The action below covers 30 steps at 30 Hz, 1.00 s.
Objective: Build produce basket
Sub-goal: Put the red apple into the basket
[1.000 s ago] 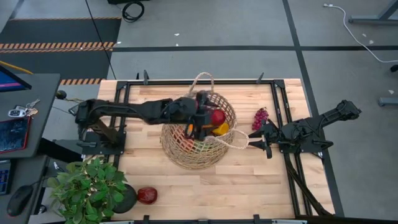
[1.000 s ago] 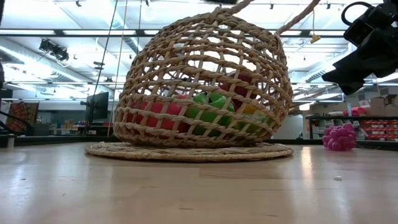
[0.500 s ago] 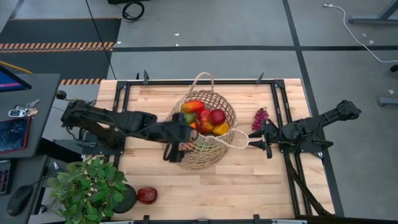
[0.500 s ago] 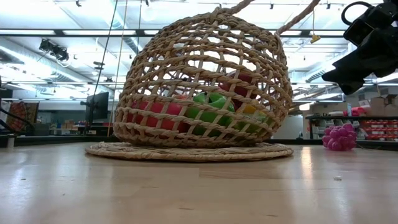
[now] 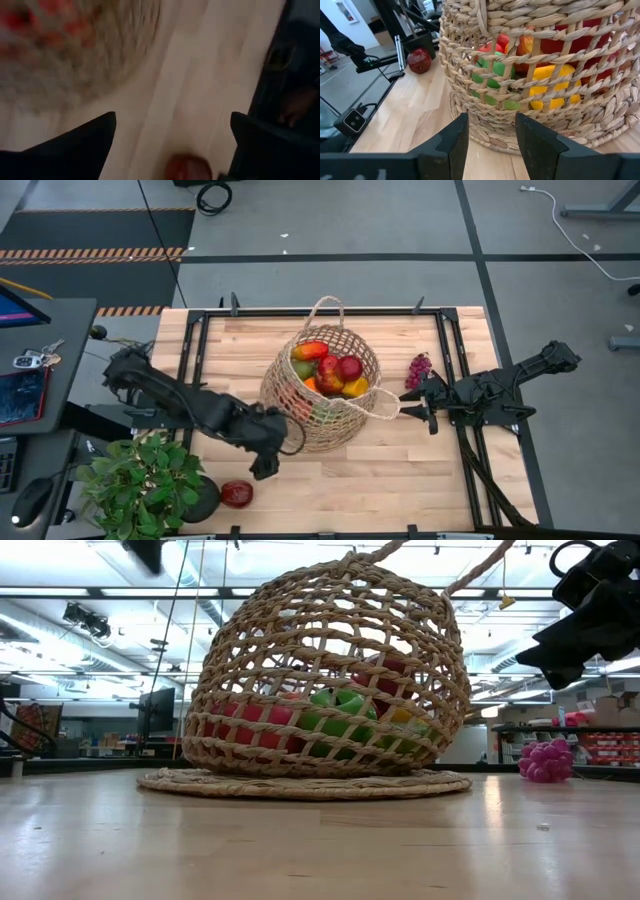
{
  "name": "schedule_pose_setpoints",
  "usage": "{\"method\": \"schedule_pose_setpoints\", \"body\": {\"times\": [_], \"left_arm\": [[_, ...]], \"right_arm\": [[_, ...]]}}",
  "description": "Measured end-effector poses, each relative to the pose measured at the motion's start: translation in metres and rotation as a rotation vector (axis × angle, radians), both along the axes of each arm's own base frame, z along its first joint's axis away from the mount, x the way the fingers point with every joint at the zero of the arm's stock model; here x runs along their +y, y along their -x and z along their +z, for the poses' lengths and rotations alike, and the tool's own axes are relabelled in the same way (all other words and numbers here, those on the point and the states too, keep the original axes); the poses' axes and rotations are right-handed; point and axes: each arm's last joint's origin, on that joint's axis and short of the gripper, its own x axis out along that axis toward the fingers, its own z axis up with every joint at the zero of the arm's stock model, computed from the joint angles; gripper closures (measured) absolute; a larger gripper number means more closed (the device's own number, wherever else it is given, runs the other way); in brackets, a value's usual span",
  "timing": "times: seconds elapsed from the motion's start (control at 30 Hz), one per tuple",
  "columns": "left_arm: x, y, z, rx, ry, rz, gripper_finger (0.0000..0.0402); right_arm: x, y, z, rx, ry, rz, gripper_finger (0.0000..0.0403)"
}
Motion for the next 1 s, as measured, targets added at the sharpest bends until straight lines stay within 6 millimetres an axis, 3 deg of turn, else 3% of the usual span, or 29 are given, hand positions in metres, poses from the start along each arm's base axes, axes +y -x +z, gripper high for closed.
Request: {"method": "schedule_pose_setpoints", "body": {"times": [0.3, 0.5, 1.0], "left_arm": [[-0.018, -0.032, -0.060, 0.312, 0.193, -0.024, 0.0001], [-0.027, -0.040, -0.090, 0.522, 0.329, -0.004, 0.0001], [-0.062, -0.016, -0.096, 0.698, 0.337, 0.199, 0.0002]], "right_arm": [[0.000, 0.000, 0.000, 0.000, 0.000, -0.001, 0.0236], [0.000, 0.000, 0.000, -0.002, -0.001, -0.001, 0.0236], [0.000, 0.000, 0.001, -0.008, -0.003, -0.001, 0.0236]]}}
